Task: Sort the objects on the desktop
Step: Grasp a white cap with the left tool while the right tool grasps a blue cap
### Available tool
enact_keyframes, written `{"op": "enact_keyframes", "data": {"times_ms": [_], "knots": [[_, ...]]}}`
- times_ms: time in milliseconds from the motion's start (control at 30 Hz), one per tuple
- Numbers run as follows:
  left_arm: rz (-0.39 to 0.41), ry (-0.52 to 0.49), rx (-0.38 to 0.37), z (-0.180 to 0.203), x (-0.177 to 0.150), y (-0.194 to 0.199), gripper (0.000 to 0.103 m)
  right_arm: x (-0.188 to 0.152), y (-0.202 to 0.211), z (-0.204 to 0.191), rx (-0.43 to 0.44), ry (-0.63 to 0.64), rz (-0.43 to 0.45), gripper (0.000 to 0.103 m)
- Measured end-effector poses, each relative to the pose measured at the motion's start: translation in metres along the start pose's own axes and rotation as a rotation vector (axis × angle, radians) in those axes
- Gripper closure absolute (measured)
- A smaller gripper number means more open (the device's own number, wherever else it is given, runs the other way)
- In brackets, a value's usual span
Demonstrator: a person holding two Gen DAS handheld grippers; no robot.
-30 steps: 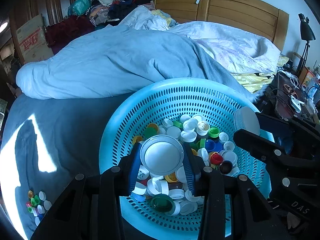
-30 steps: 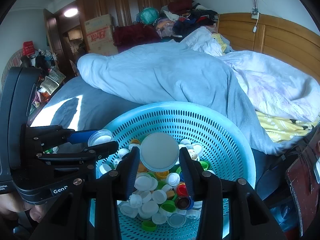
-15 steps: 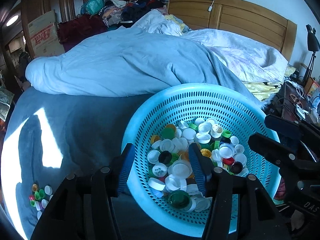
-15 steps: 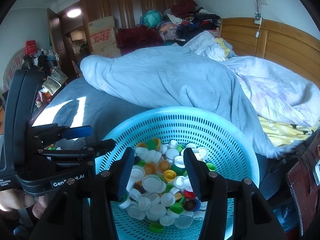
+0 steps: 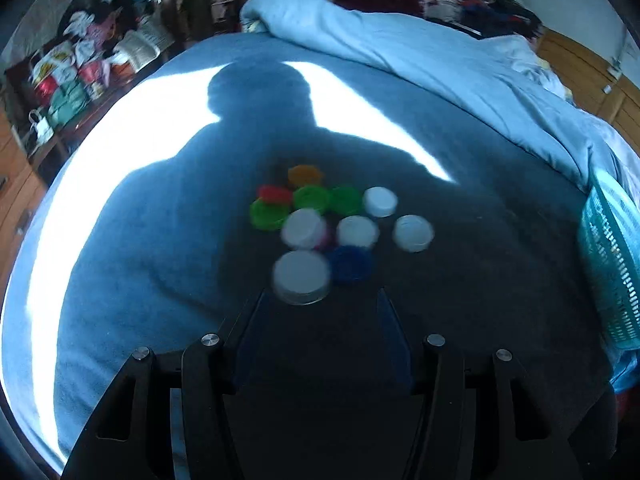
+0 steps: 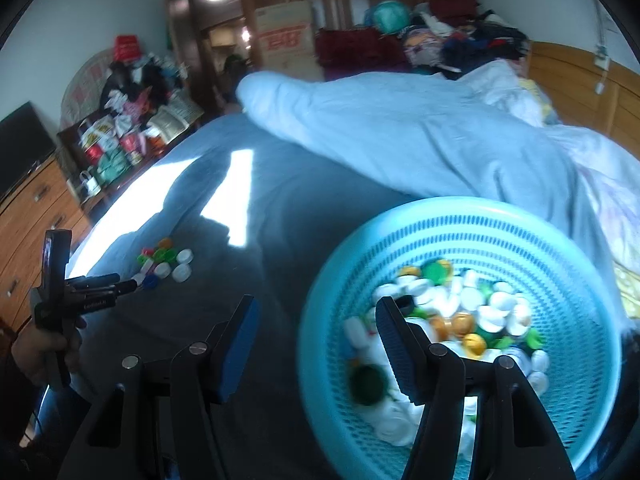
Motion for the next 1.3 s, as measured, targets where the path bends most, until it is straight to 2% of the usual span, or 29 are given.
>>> {"op": "enact_keyframes", "data": {"times_ms": [100,233,367,400,433,500,633,800,933,1033,1233,1267,1300], "knots": [[-0.002,0.011,-0.015,-0.018,0.002,-0.011,0.053,0.0,-0.019,-0.02,0.015,0.033,-0.032,0.037],[-0.012,-0.051,-0.032,-0.005,0.01,-0.029,0.053,0.003,-0.037,-0.04,0.021,0.063,-0.067,0.038],[-0.023,-0.074,-0.017,-0.001,0.012,-0.042,0.053,0.01,-0.048,-0.053,0.025,0.083,-0.083,0.038],[-0.017,-0.078,-0.018,-0.002,0.012,-0.041,0.055,0.012,-0.05,-0.056,0.032,0.09,-0.086,0.037],[-0.014,-0.076,-0.004,-0.004,0.011,-0.039,0.071,0.013,-0.055,-0.064,0.047,0.102,-0.092,0.037],[-0.005,-0.078,-0.005,-0.004,0.009,-0.034,0.07,0.016,-0.067,-0.083,0.083,0.127,-0.104,0.038],[0.07,-0.029,0.006,-0.025,0.001,-0.002,0.07,0.02,-0.099,-0.137,0.188,0.191,-0.132,0.041],[0.102,0.09,0.004,-0.067,-0.011,0.022,0.07,0.022,-0.157,-0.211,0.284,0.273,-0.183,0.041],[0.098,0.137,0.003,-0.086,-0.014,0.025,0.07,0.026,-0.201,-0.249,0.288,0.277,-0.217,0.043],[0.093,0.147,-0.006,-0.092,-0.013,0.022,0.07,0.028,-0.224,-0.268,0.252,0.288,-0.234,0.043],[0.091,0.151,-0.021,-0.092,-0.015,0.021,0.07,0.031,-0.248,-0.27,0.201,0.27,-0.246,0.063],[0.091,0.158,-0.025,-0.093,-0.015,0.022,0.07,0.032,-0.248,-0.269,0.191,0.269,-0.246,0.071],[0.094,0.166,-0.04,-0.094,-0.016,0.025,0.07,0.033,-0.245,-0.268,0.188,0.267,-0.247,0.071]]}}
Point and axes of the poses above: each gripper's, at about its wrist camera, not at the fingertips, and y roughly against the way its jaws point, z to its right, x to its top, the point moved 9 cm from there along -y, roughly the way its jaws point, and after that the axes turned 13 degrees about -z, right-handed, at the moved point
